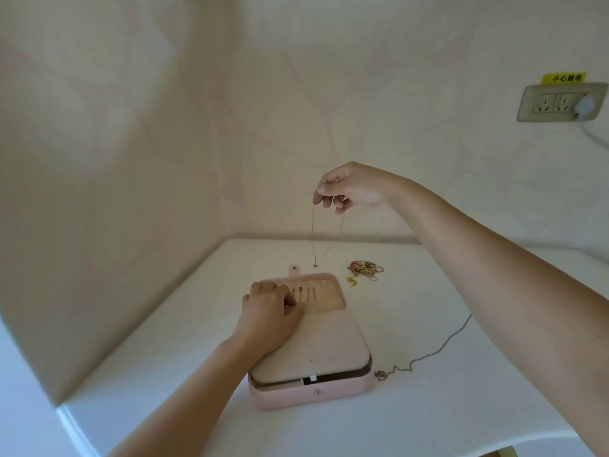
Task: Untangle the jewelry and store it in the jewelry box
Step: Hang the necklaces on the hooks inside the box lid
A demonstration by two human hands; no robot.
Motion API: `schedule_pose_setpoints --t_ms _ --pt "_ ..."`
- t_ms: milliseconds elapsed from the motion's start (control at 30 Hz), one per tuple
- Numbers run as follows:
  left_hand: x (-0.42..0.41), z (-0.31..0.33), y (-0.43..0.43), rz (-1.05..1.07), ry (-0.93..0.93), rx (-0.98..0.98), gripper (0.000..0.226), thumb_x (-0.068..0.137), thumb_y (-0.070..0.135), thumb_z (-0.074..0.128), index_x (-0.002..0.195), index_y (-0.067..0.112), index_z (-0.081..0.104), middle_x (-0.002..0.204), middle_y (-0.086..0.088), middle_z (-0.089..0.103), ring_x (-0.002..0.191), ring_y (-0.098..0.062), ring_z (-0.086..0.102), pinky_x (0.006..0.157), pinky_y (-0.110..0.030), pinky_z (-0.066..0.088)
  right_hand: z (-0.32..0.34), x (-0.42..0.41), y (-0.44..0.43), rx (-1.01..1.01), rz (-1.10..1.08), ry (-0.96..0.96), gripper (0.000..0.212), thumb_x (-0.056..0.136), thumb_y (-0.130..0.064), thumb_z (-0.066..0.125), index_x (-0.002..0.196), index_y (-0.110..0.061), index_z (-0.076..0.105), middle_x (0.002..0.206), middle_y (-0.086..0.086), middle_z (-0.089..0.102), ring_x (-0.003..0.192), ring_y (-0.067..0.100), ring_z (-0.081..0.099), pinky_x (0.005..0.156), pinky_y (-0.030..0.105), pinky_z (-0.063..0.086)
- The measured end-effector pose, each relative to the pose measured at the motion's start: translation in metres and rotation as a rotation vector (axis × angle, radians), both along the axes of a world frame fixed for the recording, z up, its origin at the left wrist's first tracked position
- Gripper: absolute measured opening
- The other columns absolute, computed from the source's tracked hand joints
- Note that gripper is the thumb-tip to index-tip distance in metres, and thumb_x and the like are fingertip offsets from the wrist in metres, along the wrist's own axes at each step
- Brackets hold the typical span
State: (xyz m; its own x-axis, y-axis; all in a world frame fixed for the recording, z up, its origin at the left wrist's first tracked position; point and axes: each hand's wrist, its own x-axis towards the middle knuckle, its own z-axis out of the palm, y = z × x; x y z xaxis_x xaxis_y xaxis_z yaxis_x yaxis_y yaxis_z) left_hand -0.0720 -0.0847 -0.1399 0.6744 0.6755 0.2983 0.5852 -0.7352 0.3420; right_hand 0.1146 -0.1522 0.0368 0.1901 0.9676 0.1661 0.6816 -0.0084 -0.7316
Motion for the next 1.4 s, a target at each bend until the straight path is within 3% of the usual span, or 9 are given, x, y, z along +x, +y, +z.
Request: schedule_pose_setpoints --t_ms 167,333,833,1100,1400 --pt "0.001 0.000 0.000 0.050 0.038 0.021 0.032 0.089 0.054 0.045 0.082 0.025 0.057 0.107 0.001 0.051 0.108 -0.020 0.041 0.084 -0.031 0.026 0.004 0.003 0.007 -0.041 0.058 0.074 0.020 0.096 -0.019 0.053 0.090 -0.010 0.070 0.072 0.000 0.057 0.052 0.009 0.035 0.053 0.017 0.039" --pt "0.000 0.000 -0.002 0.080 0.020 0.078 0.044 0.086 0.060 0.046 0.098 0.021 0.059 0.110 0.000 0.049 0.105 -0.020 0.040 0.087 -0.032 0.028 0.010 0.005 0.008 0.009 0.113 0.142 0.021 0.097 -0.021 0.052 0.092 -0.010 0.068 0.070 0.000 0.054 0.052 0.010 0.028 0.050 0.018 0.029" --pt "-0.003 0.001 -0.007 0.094 -0.069 0.268 0.044 0.086 0.059 0.049 0.092 0.017 0.060 0.101 0.000 0.050 0.102 -0.022 0.041 0.080 -0.031 0.020 0.023 -0.003 0.008 0.056 0.204 0.052 0.022 0.098 -0.021 0.050 0.093 -0.011 0.069 0.070 0.001 0.055 0.053 0.011 0.028 0.050 0.018 0.029" --pt "-0.002 0.002 -0.008 0.093 -0.077 0.271 0.042 0.086 0.059 0.048 0.090 0.019 0.059 0.099 0.002 0.050 0.101 -0.022 0.041 0.079 -0.031 0.020 0.033 -0.009 0.007 0.068 0.193 -0.042 0.023 0.097 -0.026 0.052 0.100 -0.013 0.070 0.051 -0.006 0.029 0.052 0.012 0.021 0.049 0.026 0.013" --pt "-0.002 0.001 -0.007 0.094 -0.095 0.294 0.043 0.086 0.058 0.049 0.091 0.017 0.061 0.100 0.000 0.052 0.101 -0.023 0.042 0.079 -0.032 0.021 0.026 -0.015 0.009 0.021 0.220 -0.073 0.021 0.096 -0.022 0.054 0.096 -0.011 0.072 0.060 0.001 0.040 0.049 0.008 0.030 0.049 0.022 0.024"
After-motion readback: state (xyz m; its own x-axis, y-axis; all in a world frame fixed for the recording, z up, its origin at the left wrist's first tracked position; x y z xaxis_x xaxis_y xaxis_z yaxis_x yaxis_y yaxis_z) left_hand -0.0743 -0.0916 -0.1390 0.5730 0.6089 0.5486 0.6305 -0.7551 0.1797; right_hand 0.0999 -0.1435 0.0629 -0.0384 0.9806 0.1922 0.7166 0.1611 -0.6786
